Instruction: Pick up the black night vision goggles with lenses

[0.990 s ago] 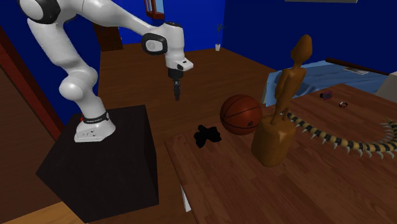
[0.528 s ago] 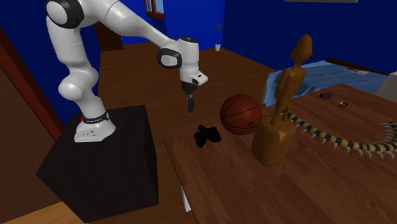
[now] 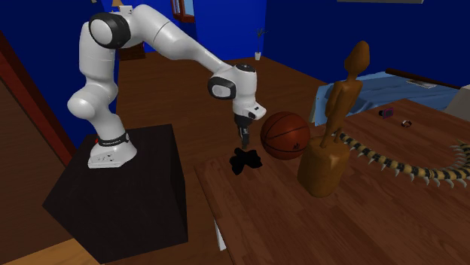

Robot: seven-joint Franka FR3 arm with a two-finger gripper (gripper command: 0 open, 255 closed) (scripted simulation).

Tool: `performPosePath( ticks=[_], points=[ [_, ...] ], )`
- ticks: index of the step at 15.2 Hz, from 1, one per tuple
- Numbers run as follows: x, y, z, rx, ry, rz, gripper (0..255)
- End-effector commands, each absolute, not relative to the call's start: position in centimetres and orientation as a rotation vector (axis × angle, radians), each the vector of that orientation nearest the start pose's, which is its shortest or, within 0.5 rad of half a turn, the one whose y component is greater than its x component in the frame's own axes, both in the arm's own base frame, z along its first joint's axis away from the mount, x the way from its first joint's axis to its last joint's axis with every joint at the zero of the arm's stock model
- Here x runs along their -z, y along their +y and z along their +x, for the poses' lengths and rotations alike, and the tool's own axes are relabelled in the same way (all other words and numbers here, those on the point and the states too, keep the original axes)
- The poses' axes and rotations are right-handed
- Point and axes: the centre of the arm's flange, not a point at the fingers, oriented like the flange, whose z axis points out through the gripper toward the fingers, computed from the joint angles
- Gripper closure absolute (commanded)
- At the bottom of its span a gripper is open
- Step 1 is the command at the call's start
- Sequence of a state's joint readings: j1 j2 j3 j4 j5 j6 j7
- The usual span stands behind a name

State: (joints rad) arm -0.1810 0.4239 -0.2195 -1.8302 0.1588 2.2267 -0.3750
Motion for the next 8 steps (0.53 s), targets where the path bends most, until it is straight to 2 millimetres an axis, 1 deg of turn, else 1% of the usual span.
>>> performPosePath(
  ticks=[1, 3, 8],
  points=[
    [-29.1, -25.0, 61.2, 0.007, 0.164, -3.097, 0],
    [-27.9, -26.2, 62.7, 0.013, 0.166, -3.094, 0],
    [-25.2, -26.2, 62.7, 0.013, 0.166, -3.094, 0]
  ],
)
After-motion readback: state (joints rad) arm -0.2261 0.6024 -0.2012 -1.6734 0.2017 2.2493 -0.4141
